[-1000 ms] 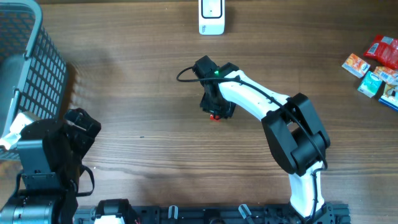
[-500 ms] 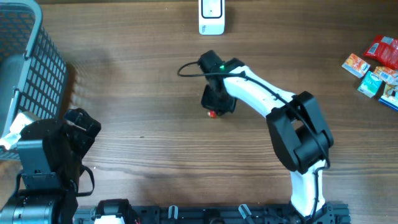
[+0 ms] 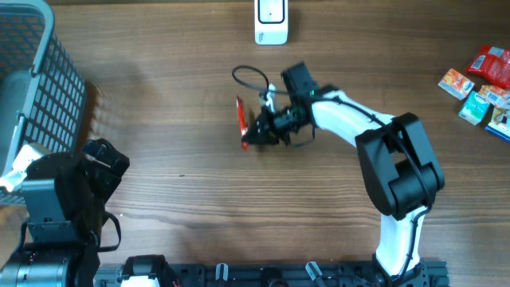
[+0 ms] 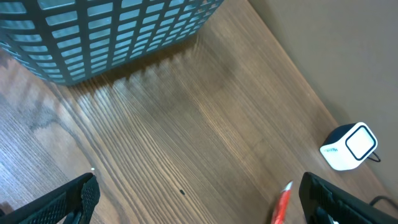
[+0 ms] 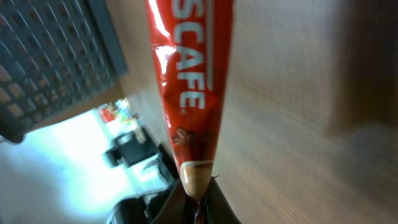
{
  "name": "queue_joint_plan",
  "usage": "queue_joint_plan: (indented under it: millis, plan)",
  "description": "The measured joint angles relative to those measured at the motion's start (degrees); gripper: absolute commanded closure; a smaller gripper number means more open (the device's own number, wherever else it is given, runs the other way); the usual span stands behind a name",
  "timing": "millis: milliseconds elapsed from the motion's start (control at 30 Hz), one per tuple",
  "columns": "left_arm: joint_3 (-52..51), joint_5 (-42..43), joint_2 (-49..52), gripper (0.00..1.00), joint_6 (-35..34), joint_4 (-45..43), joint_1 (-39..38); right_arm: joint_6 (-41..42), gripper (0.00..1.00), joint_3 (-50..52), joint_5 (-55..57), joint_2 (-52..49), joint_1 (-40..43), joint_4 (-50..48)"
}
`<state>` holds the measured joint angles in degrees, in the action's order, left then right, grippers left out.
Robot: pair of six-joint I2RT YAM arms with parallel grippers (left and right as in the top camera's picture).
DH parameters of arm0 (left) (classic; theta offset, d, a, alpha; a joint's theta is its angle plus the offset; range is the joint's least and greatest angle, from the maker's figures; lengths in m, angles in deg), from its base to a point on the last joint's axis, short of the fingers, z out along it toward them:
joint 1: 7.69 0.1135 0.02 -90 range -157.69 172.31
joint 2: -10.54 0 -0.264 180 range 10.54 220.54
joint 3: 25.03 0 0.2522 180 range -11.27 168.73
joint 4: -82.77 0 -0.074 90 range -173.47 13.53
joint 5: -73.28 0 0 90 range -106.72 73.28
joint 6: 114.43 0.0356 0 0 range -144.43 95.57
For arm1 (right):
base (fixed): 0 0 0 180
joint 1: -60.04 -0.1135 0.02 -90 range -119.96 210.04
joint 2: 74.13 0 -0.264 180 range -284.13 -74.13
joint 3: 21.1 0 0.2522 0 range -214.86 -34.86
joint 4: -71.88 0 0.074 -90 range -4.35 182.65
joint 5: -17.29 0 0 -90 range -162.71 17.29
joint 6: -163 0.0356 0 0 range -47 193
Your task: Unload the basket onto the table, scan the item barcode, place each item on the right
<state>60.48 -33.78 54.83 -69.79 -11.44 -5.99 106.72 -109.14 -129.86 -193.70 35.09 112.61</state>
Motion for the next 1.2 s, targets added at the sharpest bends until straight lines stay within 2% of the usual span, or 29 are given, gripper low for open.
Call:
queue_joint_plan:
  millis: [67, 167, 200, 267, 367, 467, 567, 767, 867, 1000, 1200]
  plan:
    - [0.0, 0.0, 0.02, 0.0, 0.0, 0.0, 0.0, 3.63, 0.96, 6.27, -5.4, 0.02, -0.07, -8.02]
    - [0.0, 0.0, 0.02, 0.0, 0.0, 0.0, 0.0, 8.92, 0.96, 12.11, -8.57, 0.02, -0.07, -14.73]
    - [0.0, 0.0, 0.0, 0.0, 0.0, 0.0, 0.0, 10.36, 0.92, 13.66, -9.27, 0.02, -0.07, -16.02]
    - [0.0, 0.0, 0.02, 0.0, 0.0, 0.0, 0.0, 12.09, 0.72, 16.57, -10.93, 0.04, -0.02, -18.67]
    - [0.0, 0.0, 0.02, 0.0, 0.0, 0.0, 0.0, 12.96, 0.69, 17.16, -11.43, 0.31, 0.42, -19.37]
    - [0.0, 0.0, 0.0, 0.0, 0.0, -0.02, 0.0, 12.72, 0.6, 17.14, -10.71, 0.81, 1.75, -17.11]
    - [0.0, 0.0, 0.02, 0.0, 0.0, -0.02, 0.0, 10.43, 0.52, 16.5, -7.19, 2.14, 5.38, -10.64]
    - [0.0, 0.0, 0.0, 0.0, 0.0, 0.0, 0.0, 1.95, 0.49, 11.87, 7.76, 4.28, 14.38, 9.18]
    - [0.0, 0.0, 0.0, 0.0, 0.0, 0.0, 0.0, -1.6, 0.45, 9.84, 14.1, 5.66, 16.65, 15.47]
    - [0.0, 0.0, 0.0, 0.0, 0.0, 0.0, 0.0, -4.31, 0.46, 7.19, 21.27, 8.96, 14.71, 16.98]
    - [0.0, 0.0, 0.0, 0.0, 0.0, 0.0, 0.0, -4.04, 0.48, 5.42, 24.96, 12.39, 6.23, 8.46]
